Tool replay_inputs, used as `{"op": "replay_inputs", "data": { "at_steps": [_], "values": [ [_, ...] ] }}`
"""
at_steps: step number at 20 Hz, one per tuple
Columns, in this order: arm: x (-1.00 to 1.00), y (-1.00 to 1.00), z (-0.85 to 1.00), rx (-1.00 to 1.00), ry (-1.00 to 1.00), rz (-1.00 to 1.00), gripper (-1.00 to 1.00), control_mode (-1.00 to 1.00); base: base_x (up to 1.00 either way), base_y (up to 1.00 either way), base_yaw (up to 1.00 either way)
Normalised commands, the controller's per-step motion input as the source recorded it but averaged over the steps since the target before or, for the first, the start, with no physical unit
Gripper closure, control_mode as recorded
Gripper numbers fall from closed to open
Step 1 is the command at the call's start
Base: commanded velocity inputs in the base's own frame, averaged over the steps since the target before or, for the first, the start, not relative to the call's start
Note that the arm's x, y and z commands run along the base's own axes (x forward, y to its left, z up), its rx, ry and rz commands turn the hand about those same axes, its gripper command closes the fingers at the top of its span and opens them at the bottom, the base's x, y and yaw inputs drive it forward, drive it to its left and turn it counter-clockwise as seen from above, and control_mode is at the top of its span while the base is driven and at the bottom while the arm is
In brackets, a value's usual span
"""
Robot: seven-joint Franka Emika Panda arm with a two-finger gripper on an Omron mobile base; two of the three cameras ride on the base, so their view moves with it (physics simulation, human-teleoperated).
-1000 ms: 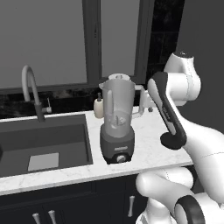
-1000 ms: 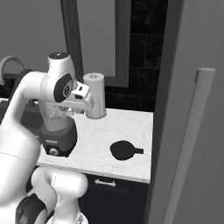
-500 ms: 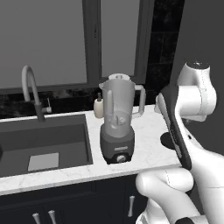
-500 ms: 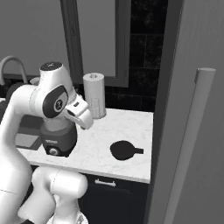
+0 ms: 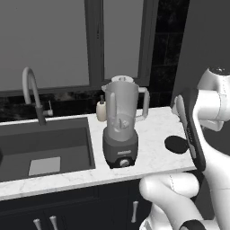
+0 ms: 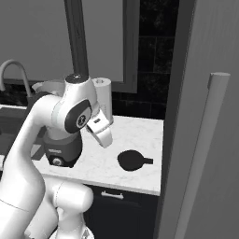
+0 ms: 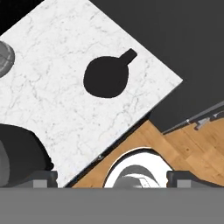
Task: Close the lid blender by securely placing the lid on top.
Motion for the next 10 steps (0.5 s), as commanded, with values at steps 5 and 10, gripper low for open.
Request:
{"op": "replay_inputs", "data": {
  "at_steps": [5,10],
  "values": [
    [0.24,-0.09,-0.2,0.0,0.0,-0.02,-1.0,-1.0,0.0,0.0,0.0],
    [0.1,-0.24,-0.17,0.0,0.0,-0.13,-1.0,-1.0,0.0,0.0,0.0]
  ]
}}
